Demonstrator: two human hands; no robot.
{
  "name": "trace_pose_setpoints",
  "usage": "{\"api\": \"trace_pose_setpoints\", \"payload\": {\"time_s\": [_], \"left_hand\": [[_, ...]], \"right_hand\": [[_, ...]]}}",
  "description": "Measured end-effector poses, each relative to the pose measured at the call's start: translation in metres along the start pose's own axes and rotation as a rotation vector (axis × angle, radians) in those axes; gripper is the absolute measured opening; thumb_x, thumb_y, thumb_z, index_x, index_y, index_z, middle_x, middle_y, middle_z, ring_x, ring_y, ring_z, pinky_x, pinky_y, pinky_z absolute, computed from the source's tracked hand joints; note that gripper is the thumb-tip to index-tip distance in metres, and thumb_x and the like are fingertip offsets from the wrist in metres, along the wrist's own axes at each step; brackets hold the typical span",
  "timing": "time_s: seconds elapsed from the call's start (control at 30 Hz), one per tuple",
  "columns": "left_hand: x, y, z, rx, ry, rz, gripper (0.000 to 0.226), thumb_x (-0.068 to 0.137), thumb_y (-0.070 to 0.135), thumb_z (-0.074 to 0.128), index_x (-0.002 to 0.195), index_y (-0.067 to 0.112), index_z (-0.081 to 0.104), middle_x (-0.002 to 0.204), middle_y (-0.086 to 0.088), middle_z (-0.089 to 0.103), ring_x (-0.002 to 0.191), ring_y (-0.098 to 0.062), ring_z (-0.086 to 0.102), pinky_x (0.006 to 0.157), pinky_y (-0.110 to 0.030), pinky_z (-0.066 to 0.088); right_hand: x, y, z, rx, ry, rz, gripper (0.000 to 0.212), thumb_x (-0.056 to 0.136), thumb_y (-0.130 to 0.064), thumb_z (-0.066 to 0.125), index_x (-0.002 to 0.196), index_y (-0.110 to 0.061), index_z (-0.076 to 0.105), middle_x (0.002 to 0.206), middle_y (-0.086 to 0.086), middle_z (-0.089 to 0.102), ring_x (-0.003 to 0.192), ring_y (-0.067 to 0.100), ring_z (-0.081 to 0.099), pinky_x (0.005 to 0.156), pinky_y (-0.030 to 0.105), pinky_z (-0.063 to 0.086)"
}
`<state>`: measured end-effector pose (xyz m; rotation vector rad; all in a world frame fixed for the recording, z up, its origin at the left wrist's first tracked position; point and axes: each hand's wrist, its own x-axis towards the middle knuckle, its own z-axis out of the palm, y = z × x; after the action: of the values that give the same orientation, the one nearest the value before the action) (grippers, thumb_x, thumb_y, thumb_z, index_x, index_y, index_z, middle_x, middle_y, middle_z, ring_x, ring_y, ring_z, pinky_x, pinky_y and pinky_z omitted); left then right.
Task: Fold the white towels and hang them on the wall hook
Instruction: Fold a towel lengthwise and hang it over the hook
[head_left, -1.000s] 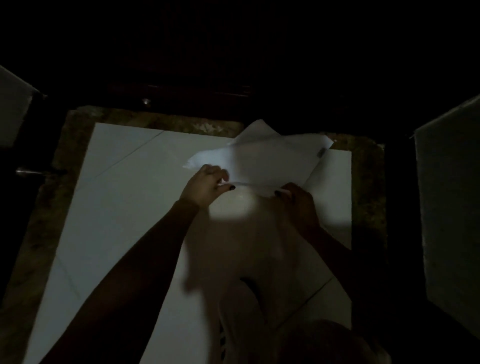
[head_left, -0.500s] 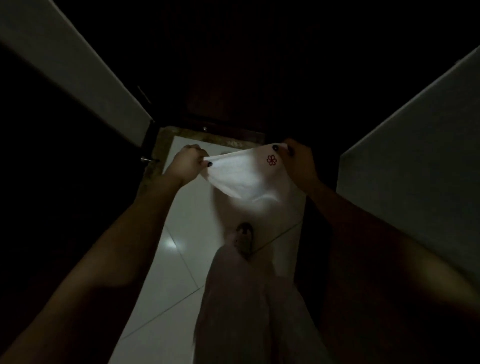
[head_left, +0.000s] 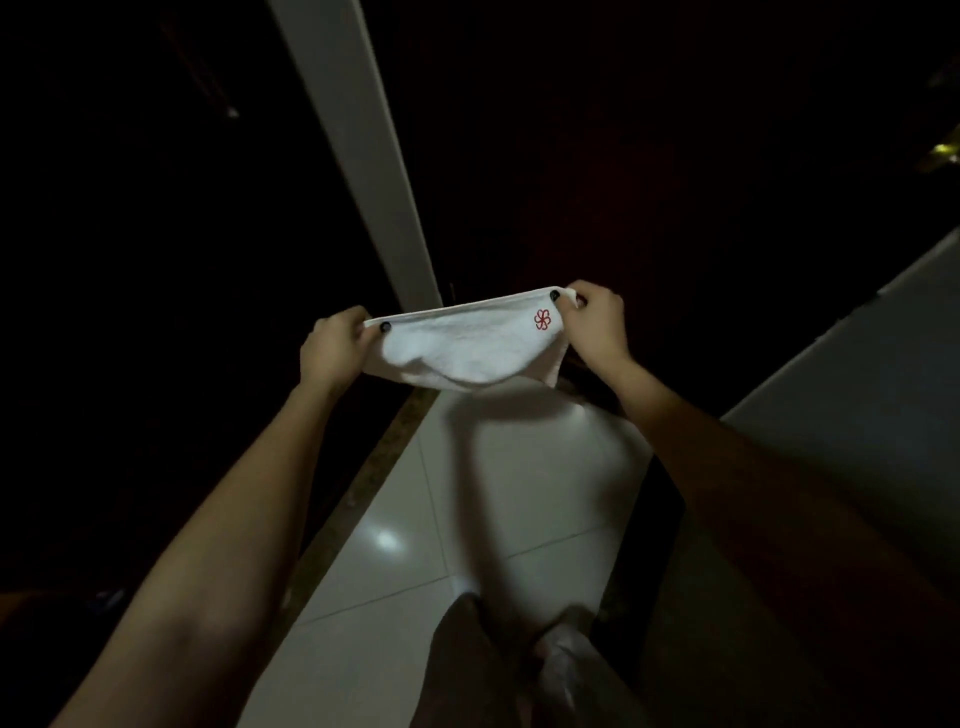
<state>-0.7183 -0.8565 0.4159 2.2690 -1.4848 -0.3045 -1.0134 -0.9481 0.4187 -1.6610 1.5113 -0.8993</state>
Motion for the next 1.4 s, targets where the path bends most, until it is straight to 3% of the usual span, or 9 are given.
{"api": "trace_pose_setpoints", "payload": {"time_s": [0.13,0.37,0.67,0.8,0.93,1.03,1.17,1.27,1.4], "left_hand": [[-0.034,-0.026,-0.074,-0.246,0.167,-0.047,0.015,0.089,0.028,0.062,0.085,0.015,0.064,0.076,0.000,0.064,0.075,-0.015,0.058,0.066,-0.027,0.043],[-0.119,-0.093,-0.203,-0.708,0.304,-0.105,0.007,0.087,0.017,0.067,0.083,0.014,0.072,0.075,0.009,0.070,0.073,0.003,0.064,0.063,-0.011,0.047],[-0.272,-0.190,-0.326,-0.724,0.615,-0.180,0.012,0.091,0.022,0.062,0.090,0.014,0.071,0.085,0.002,0.070,0.081,-0.006,0.065,0.069,-0.017,0.051],[-0.348,-0.225,-0.374,-0.674,0.749,-0.248,0.004,0.088,0.014,0.066,0.085,0.013,0.069,0.066,0.001,0.061,0.051,0.004,0.054,0.050,-0.011,0.042],[-0.407,-0.238,-0.396,-0.672,0.747,-0.264,0.008,0.090,0.009,0.063,0.092,0.002,0.068,0.058,-0.004,0.059,0.045,-0.002,0.053,0.048,-0.014,0.044],[-0.447,-0.246,-0.405,-0.701,0.738,-0.264,0.009,0.091,0.009,0.062,0.094,0.005,0.069,0.063,-0.006,0.064,0.052,-0.005,0.058,0.055,-0.016,0.049],[-0.496,-0.262,-0.416,-0.702,0.804,-0.282,0.009,0.089,0.012,0.066,0.085,0.020,0.070,0.061,0.001,0.065,0.054,-0.004,0.059,0.054,-0.016,0.048],[-0.529,-0.275,-0.426,-0.697,0.830,-0.299,0.008,0.089,0.011,0.064,0.090,0.016,0.070,0.062,0.002,0.066,0.056,-0.002,0.060,0.055,-0.015,0.048],[-0.564,-0.290,-0.439,-0.702,0.848,-0.327,0.016,0.091,0.010,0.062,0.103,0.003,0.070,0.066,-0.001,0.068,0.059,-0.003,0.061,0.058,-0.015,0.049]], "right_hand": [[-0.018,-0.066,0.011,0.125,-0.056,-0.061,0.020,0.092,-0.011,0.058,0.072,-0.009,0.058,0.057,-0.007,0.045,0.053,0.004,0.039,0.049,0.021,0.028],[-0.067,-0.171,0.050,0.404,-0.334,-0.158,0.013,0.097,-0.011,0.056,0.088,-0.003,0.064,0.074,0.000,0.064,0.060,-0.001,0.062,0.058,0.015,0.047],[-0.200,-0.292,0.132,0.465,-0.505,-0.330,0.038,0.098,-0.017,0.055,0.091,0.021,0.054,0.074,0.023,0.051,0.074,0.024,0.050,0.068,0.035,0.037],[-0.284,-0.342,0.165,0.491,-0.608,-0.384,0.026,0.097,-0.020,0.057,0.091,0.003,0.068,0.084,0.015,0.069,0.076,0.024,0.065,0.066,0.033,0.049],[-0.376,-0.382,0.203,0.337,-0.655,-0.500,0.038,0.088,-0.026,0.062,0.070,0.007,0.057,0.062,0.013,0.055,0.056,0.018,0.049,0.055,0.032,0.034],[-0.449,-0.405,0.227,0.349,-0.787,-0.569,0.007,0.083,-0.010,0.066,0.086,-0.004,0.070,0.060,-0.001,0.060,0.054,0.009,0.055,0.053,0.026,0.044],[-0.521,-0.431,0.242,0.429,-1.065,-0.607,0.017,0.082,0.000,0.071,0.098,-0.006,0.068,0.067,0.010,0.064,0.065,0.020,0.067,0.065,0.034,0.061],[-0.555,-0.449,0.249,0.394,-1.283,-0.666,0.022,0.080,0.008,0.070,0.100,0.000,0.065,0.075,0.005,0.073,0.076,0.015,0.072,0.069,0.021,0.057],[-0.591,-0.471,0.261,0.320,-1.201,-0.871,0.002,0.086,-0.005,0.069,0.088,-0.006,0.068,0.074,0.007,0.074,0.071,0.014,0.072,0.073,0.027,0.056]]}}
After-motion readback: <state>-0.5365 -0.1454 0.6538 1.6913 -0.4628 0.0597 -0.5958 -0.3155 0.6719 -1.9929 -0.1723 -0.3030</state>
